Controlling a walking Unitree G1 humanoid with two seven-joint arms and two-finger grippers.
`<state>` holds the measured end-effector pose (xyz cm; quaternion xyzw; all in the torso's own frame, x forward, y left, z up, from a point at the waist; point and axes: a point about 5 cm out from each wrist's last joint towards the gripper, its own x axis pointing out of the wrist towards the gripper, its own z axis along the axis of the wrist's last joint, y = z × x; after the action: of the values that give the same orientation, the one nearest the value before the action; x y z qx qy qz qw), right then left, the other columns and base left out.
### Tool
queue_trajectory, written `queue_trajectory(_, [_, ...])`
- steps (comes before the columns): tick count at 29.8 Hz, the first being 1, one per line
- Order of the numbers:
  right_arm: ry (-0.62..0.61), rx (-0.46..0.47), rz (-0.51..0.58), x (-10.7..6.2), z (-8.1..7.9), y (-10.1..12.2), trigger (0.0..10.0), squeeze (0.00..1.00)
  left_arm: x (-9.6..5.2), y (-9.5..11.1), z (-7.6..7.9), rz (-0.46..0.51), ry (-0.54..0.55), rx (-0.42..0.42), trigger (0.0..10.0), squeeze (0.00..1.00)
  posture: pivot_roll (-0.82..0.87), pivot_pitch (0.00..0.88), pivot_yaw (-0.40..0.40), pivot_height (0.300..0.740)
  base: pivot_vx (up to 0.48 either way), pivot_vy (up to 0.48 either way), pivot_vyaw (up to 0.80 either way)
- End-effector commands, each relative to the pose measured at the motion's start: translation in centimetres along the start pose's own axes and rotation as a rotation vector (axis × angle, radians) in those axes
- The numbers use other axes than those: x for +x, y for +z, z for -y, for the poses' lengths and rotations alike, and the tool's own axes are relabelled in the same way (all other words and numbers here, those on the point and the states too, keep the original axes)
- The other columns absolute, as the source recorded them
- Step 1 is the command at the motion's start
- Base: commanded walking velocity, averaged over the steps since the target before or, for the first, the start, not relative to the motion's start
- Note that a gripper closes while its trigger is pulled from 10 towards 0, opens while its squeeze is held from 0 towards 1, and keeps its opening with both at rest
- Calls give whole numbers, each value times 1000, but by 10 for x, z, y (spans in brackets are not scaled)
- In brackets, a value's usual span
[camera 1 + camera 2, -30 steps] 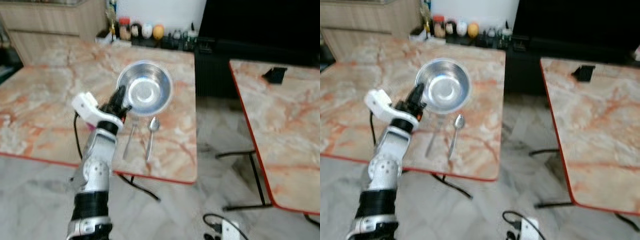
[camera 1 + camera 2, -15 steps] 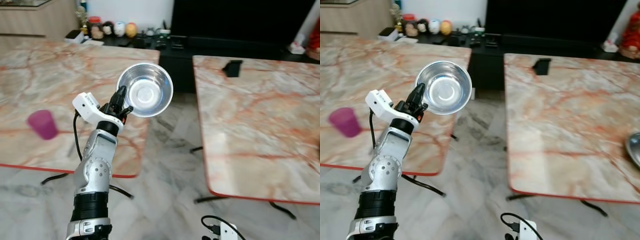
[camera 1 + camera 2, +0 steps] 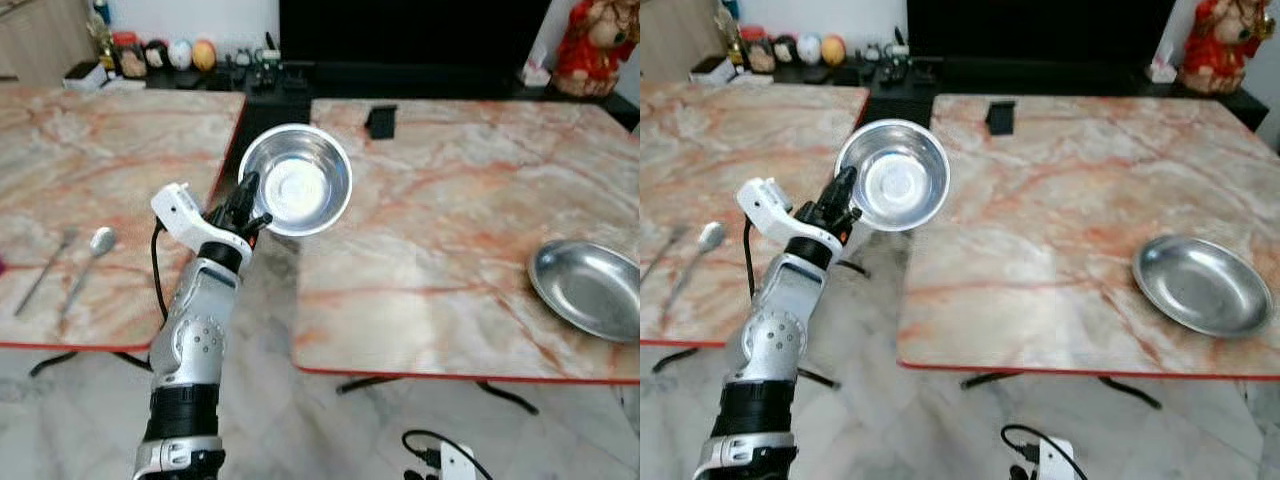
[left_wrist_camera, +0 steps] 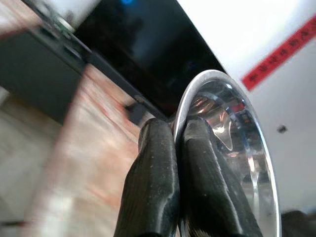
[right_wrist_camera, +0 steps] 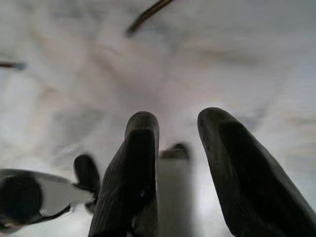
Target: Setting the table
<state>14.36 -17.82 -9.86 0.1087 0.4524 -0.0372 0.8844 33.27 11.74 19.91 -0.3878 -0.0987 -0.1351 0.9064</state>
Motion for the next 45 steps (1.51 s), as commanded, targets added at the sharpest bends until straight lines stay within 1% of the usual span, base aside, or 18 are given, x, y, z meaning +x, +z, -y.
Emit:
queue_trajectory(1, [-1, -1, 4, 0, -1, 0, 10000, 0, 1, 9, 2, 24, -20, 32, 10000, 0, 54, 0, -31, 740, 0, -454, 0])
queue_trajectory(13, [6, -30, -10, 0, -2, -2, 10000, 0, 2, 5, 2, 15, -29, 40, 10000, 0, 46, 0, -33, 740, 0, -454, 0])
queue_trajectory(19, [4, -2, -14, -1, -2, -4, 10000, 0, 2, 4, 2, 11, -32, 45, 10000, 0, 44, 0, -32, 740, 0, -454, 0])
queue_trajectory(24, [0, 0, -1, 0, -2, -1, 10000, 0, 5, 7, 4, 13, -40, 55, 10000, 0, 36, 0, -24, 740, 0, -454, 0])
queue_trajectory(35, [-9, 10, 8, 1, -1, 3, 10000, 0, 3, 9, 0, 12, -17, 76, 10000, 0, 37, 0, -27, 740, 0, -454, 0])
queue_trajectory(37, [-9, 10, 7, 1, -1, 3, 10000, 0, 3, 9, -1, 11, -15, 90, 10000, 0, 37, 0, -28, 740, 0, -454, 0])
queue_trajectory(39, [-8, 10, 6, 1, -1, 2, 10000, 0, 3, 9, -2, 7, -10, 122, 10000, 0, 35, 0, -30, 740, 0, -281, 0])
queue_trajectory(40, [-8, 10, 6, 1, -1, 2, 10000, 0, 3, 9, -2, 7, -10, 122, 10000, 0, 35, 0, -30, 740, 0, -270, 0])
queue_trajectory(42, [-9, 9, 6, 1, 0, 2, 10000, 0, 3, 9, -2, -3, -14, 183, 10000, 0, 36, 0, -34, 740, 0, -247, 0])
queue_trajectory(44, [-9, 7, 6, 1, 0, 2, 10000, 0, 3, 7, -6, -47, -14, 313, 10000, 0, 39, 0, -36, 740, 0, 0, 0])
queue_trajectory(45, [-9, 7, 6, 1, 0, 3, 10000, 0, 3, 7, -8, -60, -14, 351, 10000, 0, 39, 0, -36, 740, 0, 0, 0])
